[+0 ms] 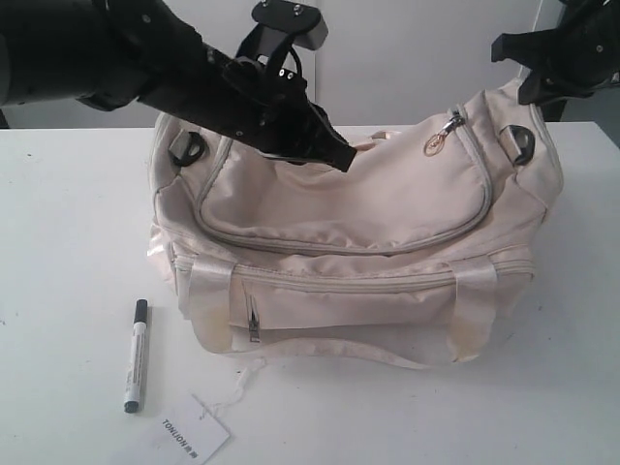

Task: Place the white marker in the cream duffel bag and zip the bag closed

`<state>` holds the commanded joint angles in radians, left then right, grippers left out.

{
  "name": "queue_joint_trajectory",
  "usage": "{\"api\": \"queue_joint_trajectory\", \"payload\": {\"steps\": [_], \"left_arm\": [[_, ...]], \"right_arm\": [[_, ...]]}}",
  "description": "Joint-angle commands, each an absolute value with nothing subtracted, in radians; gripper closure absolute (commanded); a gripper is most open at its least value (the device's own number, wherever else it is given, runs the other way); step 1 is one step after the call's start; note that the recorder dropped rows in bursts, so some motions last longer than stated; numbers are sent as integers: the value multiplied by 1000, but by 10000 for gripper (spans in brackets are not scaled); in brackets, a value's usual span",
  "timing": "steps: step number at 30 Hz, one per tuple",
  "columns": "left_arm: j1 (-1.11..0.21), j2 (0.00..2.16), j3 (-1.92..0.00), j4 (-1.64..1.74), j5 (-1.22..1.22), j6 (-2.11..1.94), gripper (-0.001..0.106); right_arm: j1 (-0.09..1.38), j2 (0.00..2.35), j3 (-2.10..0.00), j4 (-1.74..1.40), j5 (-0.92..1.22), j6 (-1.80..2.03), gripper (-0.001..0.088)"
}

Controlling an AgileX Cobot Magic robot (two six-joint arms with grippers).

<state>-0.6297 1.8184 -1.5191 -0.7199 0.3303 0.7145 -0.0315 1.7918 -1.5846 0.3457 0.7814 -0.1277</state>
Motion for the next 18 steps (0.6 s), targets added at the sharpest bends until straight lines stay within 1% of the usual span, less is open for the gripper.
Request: {"api": "queue_joint_trajectory", "payload": {"steps": [6, 10, 18], "left_arm": [[-630, 1898, -1629, -785, 344, 795, 1053], [-630, 1962, -1713, -901, 364, 885, 1053], [-639, 2062, -1802, -1032, 397, 1072, 1053]], "right_arm": [[-32, 1792, -1585, 392, 822, -128, 868], [-32, 1792, -1585, 415, 845, -128, 868], [-32, 1792, -1585, 415, 859, -128, 868]]}}
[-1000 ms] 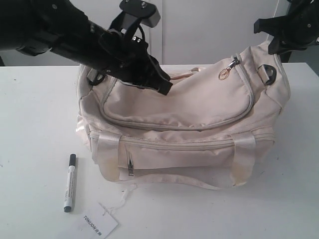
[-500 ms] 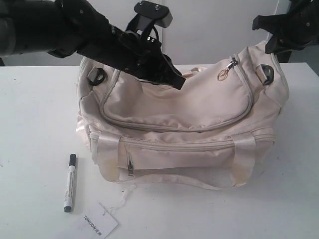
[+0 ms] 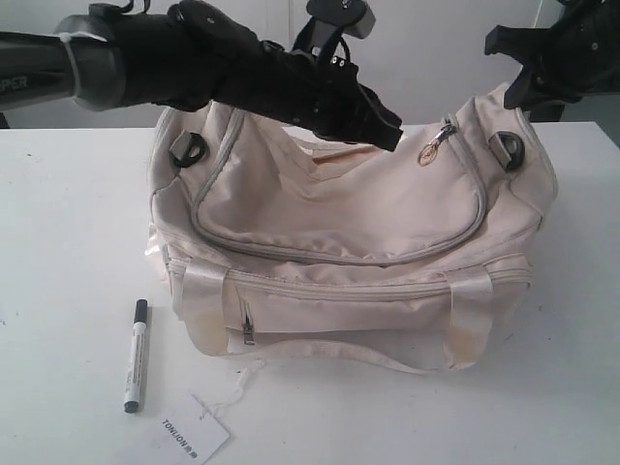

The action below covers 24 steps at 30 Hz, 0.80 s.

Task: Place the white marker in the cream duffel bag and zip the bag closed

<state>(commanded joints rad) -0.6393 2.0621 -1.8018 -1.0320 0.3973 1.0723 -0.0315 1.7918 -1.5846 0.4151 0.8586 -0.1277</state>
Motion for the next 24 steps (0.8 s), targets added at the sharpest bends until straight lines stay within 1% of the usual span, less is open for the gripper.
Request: {"api": "queue_joint_trajectory", "payload": {"steps": [4, 5, 7, 11, 13, 15, 20, 24], "left_arm": [[-670, 2083, -1804, -1034, 383, 1288, 1050], [-677, 2084, -1804, -1034, 381, 1327, 1028], [-689, 2090, -1804, -1034, 363, 1411, 947], [-710, 2106, -1804, -1039, 281, 1458, 738], [-712, 2132, -1804, -1047, 237, 1458, 577], [-712, 2144, -1804, -1078, 229, 1458, 529], [-712, 2164, -1804, -1084, 151, 1458, 524], [-712, 2170, -1804, -1092, 142, 1458, 524]], "right_arm": [[-32, 1792, -1585, 413, 857, -128, 868], [-32, 1792, -1585, 413, 857, -128, 868], [-32, 1792, -1585, 413, 857, -128, 868], [-32, 1792, -1585, 413, 857, -128, 868], [-32, 1792, -1585, 413, 859, -128, 868], [-32, 1792, -1585, 411, 859, -128, 868], [-32, 1792, -1585, 411, 859, -128, 868], [-32, 1792, -1585, 411, 859, -128, 868]]}}
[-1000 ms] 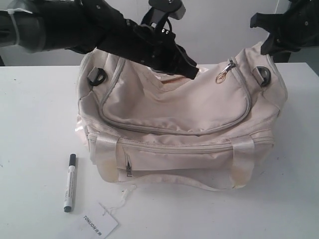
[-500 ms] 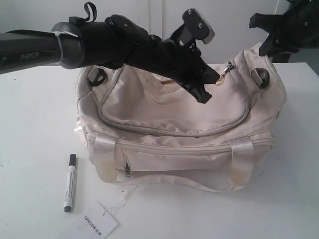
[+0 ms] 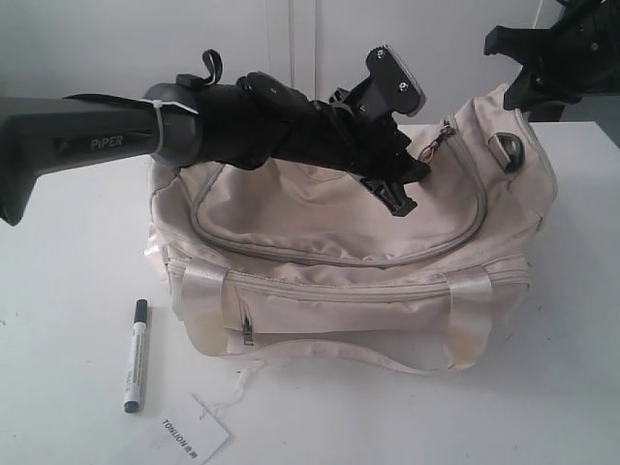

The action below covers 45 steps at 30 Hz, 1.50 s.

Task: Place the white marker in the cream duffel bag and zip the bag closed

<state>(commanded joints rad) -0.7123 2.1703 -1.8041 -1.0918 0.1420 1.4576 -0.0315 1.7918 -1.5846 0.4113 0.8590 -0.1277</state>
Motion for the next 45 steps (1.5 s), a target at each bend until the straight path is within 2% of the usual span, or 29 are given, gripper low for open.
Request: {"api": "queue_joint_trajectory", "payload": {"steps": [12, 24, 28, 39, 45], "left_arm": [[-734, 2183, -1806, -1149, 108, 1500, 524], [-761, 2258, -1899, -1149, 47, 1495, 539], [-761, 2258, -1899, -1149, 20, 1495, 612], [-761, 2253, -1899, -1149, 43, 1495, 1054], [-761, 2213, -1899, -1149, 129, 1495, 1053]], "right_arm": [[-32, 1792, -1585, 411, 859, -128, 868], [-32, 1792, -1585, 409, 866, -128, 868], [-32, 1792, -1585, 409, 866, -128, 868], [-32, 1792, -1585, 409, 866, -128, 868], [-32, 1792, -1585, 409, 859, -128, 868]]}}
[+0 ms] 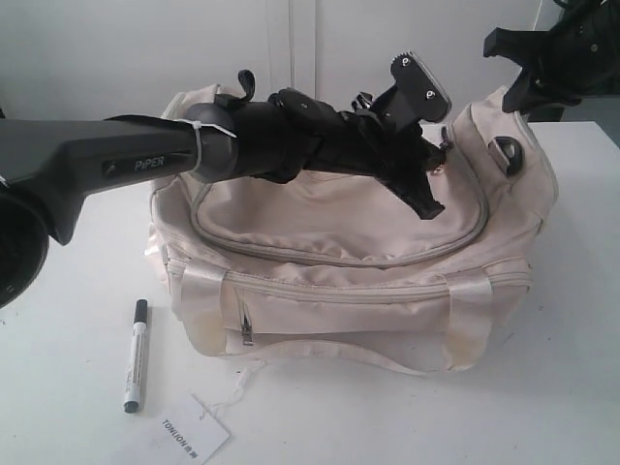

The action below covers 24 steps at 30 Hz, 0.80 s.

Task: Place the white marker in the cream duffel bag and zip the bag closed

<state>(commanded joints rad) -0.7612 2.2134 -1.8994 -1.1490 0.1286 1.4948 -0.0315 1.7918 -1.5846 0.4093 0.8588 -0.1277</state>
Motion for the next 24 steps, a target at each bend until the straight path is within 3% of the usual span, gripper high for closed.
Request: {"api": "queue_joint_trajectory", "payload": {"steps": [24], "left_arm": [[-761, 2117, -1899, -1147, 370, 1379, 1053]], "right_arm": [[-32, 1816, -1583, 415, 859, -128, 868]]}}
